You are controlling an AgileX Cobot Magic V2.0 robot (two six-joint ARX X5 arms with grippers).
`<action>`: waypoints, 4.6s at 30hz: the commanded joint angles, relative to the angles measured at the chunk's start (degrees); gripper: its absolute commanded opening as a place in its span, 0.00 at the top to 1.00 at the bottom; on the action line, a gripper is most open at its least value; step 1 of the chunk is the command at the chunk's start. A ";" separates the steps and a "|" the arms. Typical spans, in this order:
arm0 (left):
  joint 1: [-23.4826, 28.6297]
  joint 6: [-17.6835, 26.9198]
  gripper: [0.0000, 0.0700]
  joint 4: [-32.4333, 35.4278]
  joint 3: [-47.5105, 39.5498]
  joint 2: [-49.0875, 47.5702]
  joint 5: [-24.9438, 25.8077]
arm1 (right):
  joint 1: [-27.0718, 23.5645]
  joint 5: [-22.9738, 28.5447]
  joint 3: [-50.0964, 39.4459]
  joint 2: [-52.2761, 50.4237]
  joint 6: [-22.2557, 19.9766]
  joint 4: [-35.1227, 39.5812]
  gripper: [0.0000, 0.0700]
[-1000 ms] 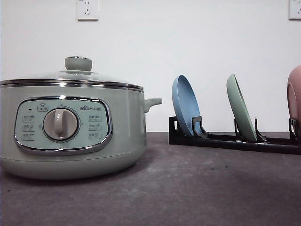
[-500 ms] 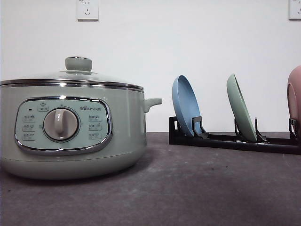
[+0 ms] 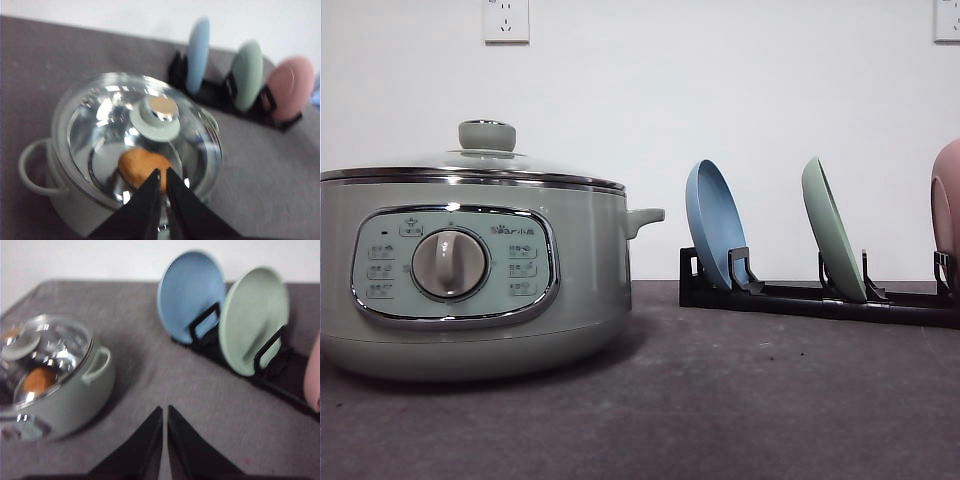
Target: Transfer potato from steamer to green plate
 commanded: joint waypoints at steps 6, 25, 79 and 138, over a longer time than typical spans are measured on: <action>-4.50 9.14 0.99 -7.43 6.89 3.84 0.54 | 0.26 -1.61 6.14 5.66 -6.44 -8.69 1.00; -5.78 8.40 0.22 -7.14 7.25 3.96 0.52 | 0.24 -1.58 6.31 5.84 -4.55 -9.50 0.27; -5.78 8.42 0.22 -7.10 7.25 3.96 0.52 | 0.26 2.60 46.17 64.50 7.68 3.62 0.27; -5.78 8.44 0.22 -7.07 7.25 3.96 0.52 | 14.91 7.76 46.61 47.50 -4.03 -10.58 1.00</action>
